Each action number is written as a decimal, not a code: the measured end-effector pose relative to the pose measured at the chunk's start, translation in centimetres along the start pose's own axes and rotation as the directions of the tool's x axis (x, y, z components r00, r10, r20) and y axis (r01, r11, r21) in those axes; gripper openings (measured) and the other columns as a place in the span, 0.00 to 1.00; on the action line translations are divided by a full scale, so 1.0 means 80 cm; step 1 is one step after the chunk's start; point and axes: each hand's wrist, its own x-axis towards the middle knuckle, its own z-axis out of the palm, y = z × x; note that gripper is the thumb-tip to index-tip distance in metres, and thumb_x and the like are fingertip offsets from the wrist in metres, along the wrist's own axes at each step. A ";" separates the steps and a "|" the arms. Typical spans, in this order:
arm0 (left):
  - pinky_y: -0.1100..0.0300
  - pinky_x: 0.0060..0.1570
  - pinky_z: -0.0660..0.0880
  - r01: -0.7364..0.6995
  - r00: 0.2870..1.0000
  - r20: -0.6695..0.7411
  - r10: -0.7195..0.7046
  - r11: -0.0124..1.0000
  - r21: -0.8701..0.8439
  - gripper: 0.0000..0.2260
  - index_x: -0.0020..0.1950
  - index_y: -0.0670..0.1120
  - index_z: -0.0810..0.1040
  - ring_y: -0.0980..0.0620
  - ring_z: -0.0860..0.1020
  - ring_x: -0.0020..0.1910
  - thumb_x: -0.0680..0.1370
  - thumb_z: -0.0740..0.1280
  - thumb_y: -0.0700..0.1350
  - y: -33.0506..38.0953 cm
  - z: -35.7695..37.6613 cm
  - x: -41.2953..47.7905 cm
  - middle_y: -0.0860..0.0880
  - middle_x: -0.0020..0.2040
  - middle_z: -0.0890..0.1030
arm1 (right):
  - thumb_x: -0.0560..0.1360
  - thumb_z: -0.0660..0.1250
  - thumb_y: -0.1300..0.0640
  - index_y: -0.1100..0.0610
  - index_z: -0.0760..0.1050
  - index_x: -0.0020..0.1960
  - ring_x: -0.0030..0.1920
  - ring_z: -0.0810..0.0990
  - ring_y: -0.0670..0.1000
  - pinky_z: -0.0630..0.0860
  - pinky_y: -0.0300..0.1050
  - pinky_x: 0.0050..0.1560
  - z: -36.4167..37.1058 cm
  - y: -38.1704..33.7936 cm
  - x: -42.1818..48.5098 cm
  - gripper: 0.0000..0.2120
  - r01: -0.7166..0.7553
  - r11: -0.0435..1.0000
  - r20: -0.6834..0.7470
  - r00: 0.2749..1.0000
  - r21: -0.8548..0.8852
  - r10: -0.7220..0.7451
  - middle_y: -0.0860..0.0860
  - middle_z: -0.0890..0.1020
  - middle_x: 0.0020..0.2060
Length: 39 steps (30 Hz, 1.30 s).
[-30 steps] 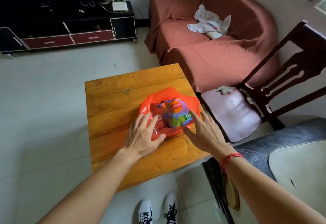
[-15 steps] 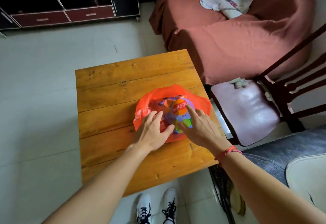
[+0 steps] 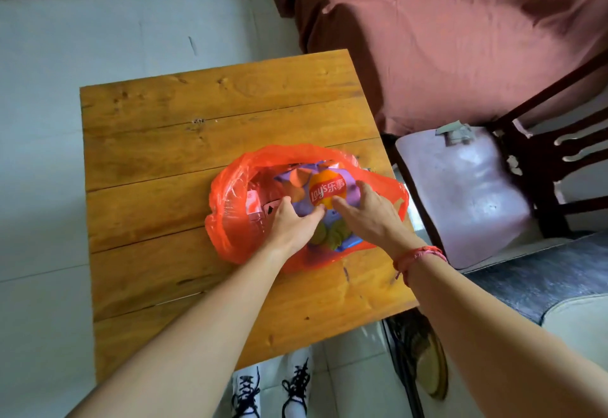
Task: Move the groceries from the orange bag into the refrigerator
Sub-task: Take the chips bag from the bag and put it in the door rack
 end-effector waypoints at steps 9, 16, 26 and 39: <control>0.51 0.61 0.71 0.121 0.992 0.014 -0.122 0.951 -0.284 0.33 0.67 0.46 0.71 0.48 0.74 0.62 0.68 0.77 0.58 -0.016 0.022 0.043 0.49 0.65 0.76 | 0.72 0.70 0.42 0.57 0.71 0.69 0.55 0.80 0.54 0.78 0.53 0.59 0.003 0.032 0.048 0.30 -0.111 0.944 0.088 0.992 0.311 0.088 0.53 0.81 0.55; 0.55 0.52 0.69 0.123 0.991 0.000 -0.131 0.926 -0.356 0.26 0.62 0.45 0.70 0.50 0.76 0.57 0.71 0.78 0.49 -0.024 0.018 0.043 0.51 0.60 0.77 | 0.72 0.72 0.46 0.57 0.80 0.58 0.44 0.84 0.57 0.72 0.43 0.36 0.008 0.046 0.050 0.20 -0.123 0.924 0.138 0.987 0.362 0.078 0.56 0.85 0.49; 0.55 0.50 0.79 0.035 0.999 0.002 -0.036 0.955 -0.294 0.17 0.55 0.44 0.81 0.48 0.83 0.50 0.69 0.78 0.47 -0.006 -0.026 -0.001 0.46 0.50 0.84 | 0.73 0.70 0.46 0.57 0.78 0.47 0.36 0.75 0.52 0.66 0.43 0.34 0.000 0.018 -0.007 0.14 -0.135 0.898 0.167 0.984 0.419 0.070 0.53 0.76 0.37; 0.60 0.40 0.78 -0.144 0.990 -0.038 0.139 0.939 -0.313 0.17 0.56 0.46 0.78 0.53 0.82 0.46 0.70 0.78 0.43 0.042 -0.141 -0.185 0.48 0.51 0.83 | 0.75 0.70 0.49 0.57 0.80 0.53 0.41 0.83 0.51 0.75 0.44 0.39 -0.060 -0.079 -0.189 0.13 0.027 0.848 0.113 0.988 0.529 -0.102 0.53 0.84 0.43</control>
